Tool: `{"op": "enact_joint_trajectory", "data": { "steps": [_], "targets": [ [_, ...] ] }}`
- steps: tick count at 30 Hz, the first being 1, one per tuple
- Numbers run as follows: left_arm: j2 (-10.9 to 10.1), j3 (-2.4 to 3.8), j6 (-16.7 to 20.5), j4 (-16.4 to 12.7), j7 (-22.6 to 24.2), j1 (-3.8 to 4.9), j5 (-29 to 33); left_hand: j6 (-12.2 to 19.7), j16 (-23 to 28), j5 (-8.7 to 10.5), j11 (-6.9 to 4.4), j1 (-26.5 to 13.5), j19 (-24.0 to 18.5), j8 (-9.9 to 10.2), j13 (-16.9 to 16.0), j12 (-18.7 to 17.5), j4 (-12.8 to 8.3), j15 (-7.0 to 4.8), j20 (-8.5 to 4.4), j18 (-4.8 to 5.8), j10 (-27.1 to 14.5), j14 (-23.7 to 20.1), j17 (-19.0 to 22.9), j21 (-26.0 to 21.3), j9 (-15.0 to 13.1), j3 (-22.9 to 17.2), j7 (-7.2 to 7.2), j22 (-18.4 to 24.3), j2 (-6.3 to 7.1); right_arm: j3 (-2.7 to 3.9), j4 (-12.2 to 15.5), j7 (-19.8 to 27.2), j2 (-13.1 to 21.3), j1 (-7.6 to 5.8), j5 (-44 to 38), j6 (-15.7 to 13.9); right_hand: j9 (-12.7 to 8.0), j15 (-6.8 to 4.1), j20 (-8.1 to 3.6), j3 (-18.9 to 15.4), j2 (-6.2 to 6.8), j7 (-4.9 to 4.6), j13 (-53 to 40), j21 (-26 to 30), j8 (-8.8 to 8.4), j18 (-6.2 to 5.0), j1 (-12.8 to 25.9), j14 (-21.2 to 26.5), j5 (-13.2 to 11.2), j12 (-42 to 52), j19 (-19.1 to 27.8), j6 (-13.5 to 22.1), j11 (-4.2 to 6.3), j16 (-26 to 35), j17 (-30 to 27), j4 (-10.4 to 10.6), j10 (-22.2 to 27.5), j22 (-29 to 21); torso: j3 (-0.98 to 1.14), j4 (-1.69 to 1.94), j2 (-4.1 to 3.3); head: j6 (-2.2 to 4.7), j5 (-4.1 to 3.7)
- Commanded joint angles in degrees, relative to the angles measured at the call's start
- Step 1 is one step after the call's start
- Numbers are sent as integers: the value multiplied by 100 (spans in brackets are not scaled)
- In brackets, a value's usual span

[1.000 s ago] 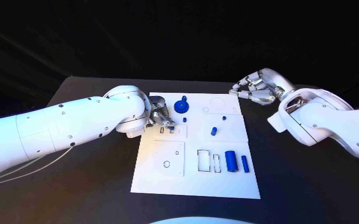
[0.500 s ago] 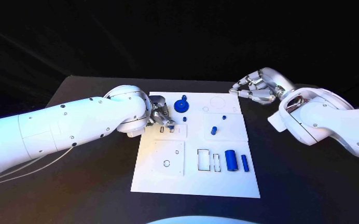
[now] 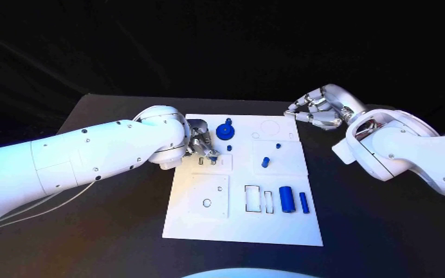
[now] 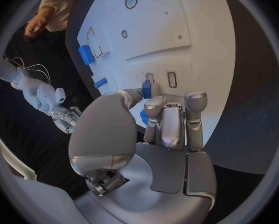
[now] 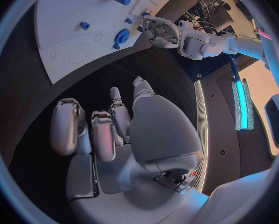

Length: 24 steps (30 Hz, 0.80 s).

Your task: Assemble the parts on the task board

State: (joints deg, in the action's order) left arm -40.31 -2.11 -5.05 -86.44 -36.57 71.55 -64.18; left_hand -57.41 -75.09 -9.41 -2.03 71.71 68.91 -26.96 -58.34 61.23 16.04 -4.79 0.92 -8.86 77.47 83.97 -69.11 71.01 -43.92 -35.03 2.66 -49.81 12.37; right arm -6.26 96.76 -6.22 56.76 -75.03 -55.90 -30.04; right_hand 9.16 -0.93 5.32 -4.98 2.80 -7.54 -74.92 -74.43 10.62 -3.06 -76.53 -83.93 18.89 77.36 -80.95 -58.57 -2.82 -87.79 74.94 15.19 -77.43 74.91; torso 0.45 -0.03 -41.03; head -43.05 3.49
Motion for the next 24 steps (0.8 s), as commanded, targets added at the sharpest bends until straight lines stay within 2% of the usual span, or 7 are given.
{"op": "enact_joint_trajectory", "data": {
  "steps": [1,6,8,12,18,24],
  "targets": [
    [20,-3,-205,15,-8,-17,-62,16,-23,17,-1,-31,22,-27,-5,36,-1150,-43,-3,116,57,151,-6,25,-9,-1163,-36,-9,-23,1,10,7,4,1,-56,58,9,-34,-37,-37,-7,31,-35,22,39,-85,61,-477,37,25,-1,27,10,38,984,-3,-27,344,-1,1,0,-16,-6],
    [19,-4,-318,19,-13,-23,-98,15,-24,20,-5,-52,26,-49,-9,48,-1155,-44,-3,118,69,152,-7,30,-13,-1159,-42,-18,-19,1,12,9,11,1,-56,61,17,-35,-39,-49,-10,32,-32,21,46,-84,76,-477,64,22,-4,33,11,40,982,5,-25,347,-1,2,3,-25,29],
    [16,-4,-357,16,-13,-24,-118,15,-24,20,-5,-52,26,-49,-9,48,-1155,-44,-3,118,69,152,-7,30,-13,-1159,-42,-18,-19,1,7,12,11,1,-56,65,36,-39,-43,-78,-9,35,-29,31,61,-85,99,-478,175,22,-5,46,15,41,983,18,-25,345,-3,4,4,-22,43],
    [15,-4,-399,12,-12,-25,-137,15,-25,21,-6,-57,31,-54,-7,49,-1156,-44,-3,120,71,153,-8,35,-14,-1157,-43,-27,-18,1,-6,18,7,1,-56,67,53,-41,-45,-100,-14,37,-30,39,74,-85,113,-478,260,25,-6,58,17,44,980,28,-27,345,1,8,4,-18,48],
    [8,-7,-436,9,-11,-26,-149,17,-25,23,-10,-68,32,-69,-17,65,-1168,-45,-3,122,81,153,-7,38,-16,-1151,-48,-32,-5,1,-6,20,7,1,-56,69,68,-42,-47,-122,-24,38,-27,47,86,-86,137,-478,323,24,-7,67,18,46,977,46,-26,344,-6,2,2,-29,56],
    [-7,-9,-473,8,-6,-26,-153,15,-24,26,-19,-87,35,-102,-72,127,-1201,-50,-2,124,117,155,-7,45,-17,-1133,-59,-44,35,1,-13,19,8,1,-56,72,86,-45,-50,-137,-55,41,-28,39,101,-83,156,-481,403,28,-17,77,21,42,988,68,-29,356,-3,2,3,-40,59]
  ]
}}
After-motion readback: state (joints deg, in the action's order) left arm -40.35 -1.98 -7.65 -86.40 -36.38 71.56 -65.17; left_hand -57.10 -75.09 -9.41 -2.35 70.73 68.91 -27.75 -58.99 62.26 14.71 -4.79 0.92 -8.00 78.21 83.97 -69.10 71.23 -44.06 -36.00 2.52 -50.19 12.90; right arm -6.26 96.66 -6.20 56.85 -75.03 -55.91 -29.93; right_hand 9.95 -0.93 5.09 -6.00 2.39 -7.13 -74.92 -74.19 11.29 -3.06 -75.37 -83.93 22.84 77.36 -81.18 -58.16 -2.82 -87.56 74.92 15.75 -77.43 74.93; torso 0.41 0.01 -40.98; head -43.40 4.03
